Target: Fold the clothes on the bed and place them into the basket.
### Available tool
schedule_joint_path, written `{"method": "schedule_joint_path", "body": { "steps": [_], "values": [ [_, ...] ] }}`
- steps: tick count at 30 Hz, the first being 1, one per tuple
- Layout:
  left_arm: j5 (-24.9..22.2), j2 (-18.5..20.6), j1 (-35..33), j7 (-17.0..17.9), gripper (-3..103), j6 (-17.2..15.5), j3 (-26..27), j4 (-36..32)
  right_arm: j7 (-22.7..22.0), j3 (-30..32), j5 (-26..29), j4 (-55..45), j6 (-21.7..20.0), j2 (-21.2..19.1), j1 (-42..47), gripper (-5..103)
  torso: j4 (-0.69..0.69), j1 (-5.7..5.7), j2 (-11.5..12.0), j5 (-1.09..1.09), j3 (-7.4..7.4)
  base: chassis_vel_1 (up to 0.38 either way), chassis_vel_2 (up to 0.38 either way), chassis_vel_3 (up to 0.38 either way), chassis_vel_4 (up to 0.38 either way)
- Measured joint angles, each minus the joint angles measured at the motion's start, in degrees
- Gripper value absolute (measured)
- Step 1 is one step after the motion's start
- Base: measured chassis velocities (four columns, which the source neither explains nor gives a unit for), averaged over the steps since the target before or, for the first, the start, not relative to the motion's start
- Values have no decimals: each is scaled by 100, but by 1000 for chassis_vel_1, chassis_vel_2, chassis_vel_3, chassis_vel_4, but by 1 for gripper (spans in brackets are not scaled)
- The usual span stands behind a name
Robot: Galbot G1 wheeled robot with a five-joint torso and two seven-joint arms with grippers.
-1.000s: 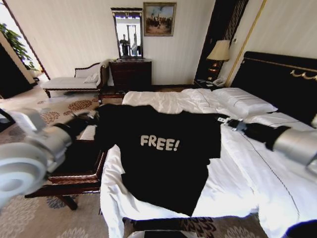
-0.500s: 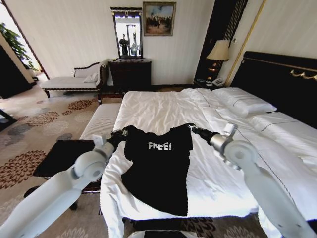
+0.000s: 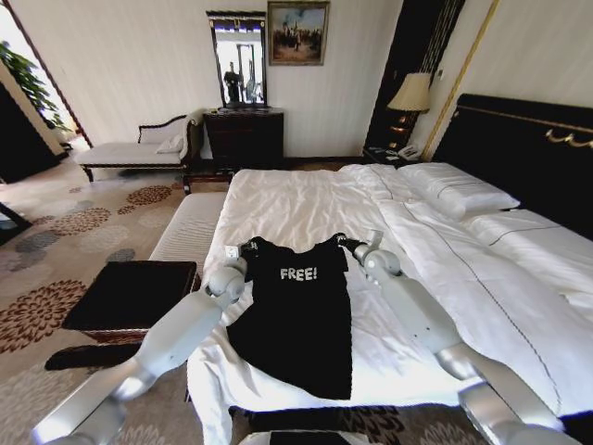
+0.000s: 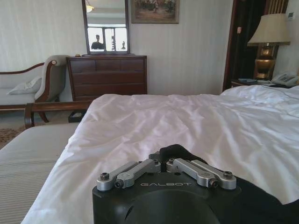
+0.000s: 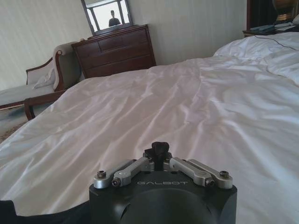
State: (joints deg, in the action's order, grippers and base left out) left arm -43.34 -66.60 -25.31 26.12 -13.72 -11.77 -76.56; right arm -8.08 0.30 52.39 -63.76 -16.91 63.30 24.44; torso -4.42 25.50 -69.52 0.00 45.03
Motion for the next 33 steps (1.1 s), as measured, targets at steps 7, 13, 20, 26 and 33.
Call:
{"method": "schedule_joint_path", "body": {
  "steps": [7, 13, 20, 26, 33],
  "values": [
    [454, -792, 659, -176, 1, 164, -145, 1458, 153, -121, -398, 1376, 483, 610, -559, 2, 0, 0, 0, 1, 0, 0, 0, 0, 0],
    [1025, -1586, 935, -307, 1, 342, 68, 2670, 329, -69, -698, 2278, 794, 928, -872, 2, 0, -1, -1, 1, 0, 0, 0, 0, 0],
    [1473, -1944, 1143, -467, 1, 533, 422, 3614, 536, 8, -1065, 3083, 1055, 1176, -1251, 2, 1, -1, -1, 1, -1, 0, 0, 0, 0],
    [1363, -1975, 1138, -446, 1, 486, 530, 3676, 588, 40, -1370, 3322, 1137, 1253, -1243, -1, 2, -1, -1, -1, -1, 0, 0, 0, 0],
    [1125, -1764, 962, -389, 16, 279, 276, 3229, 545, 43, -1454, 2918, 1137, 1138, -876, 20, -2, -1, -1, 0, -1, 0, 0, 0, 0]
  ]
}}
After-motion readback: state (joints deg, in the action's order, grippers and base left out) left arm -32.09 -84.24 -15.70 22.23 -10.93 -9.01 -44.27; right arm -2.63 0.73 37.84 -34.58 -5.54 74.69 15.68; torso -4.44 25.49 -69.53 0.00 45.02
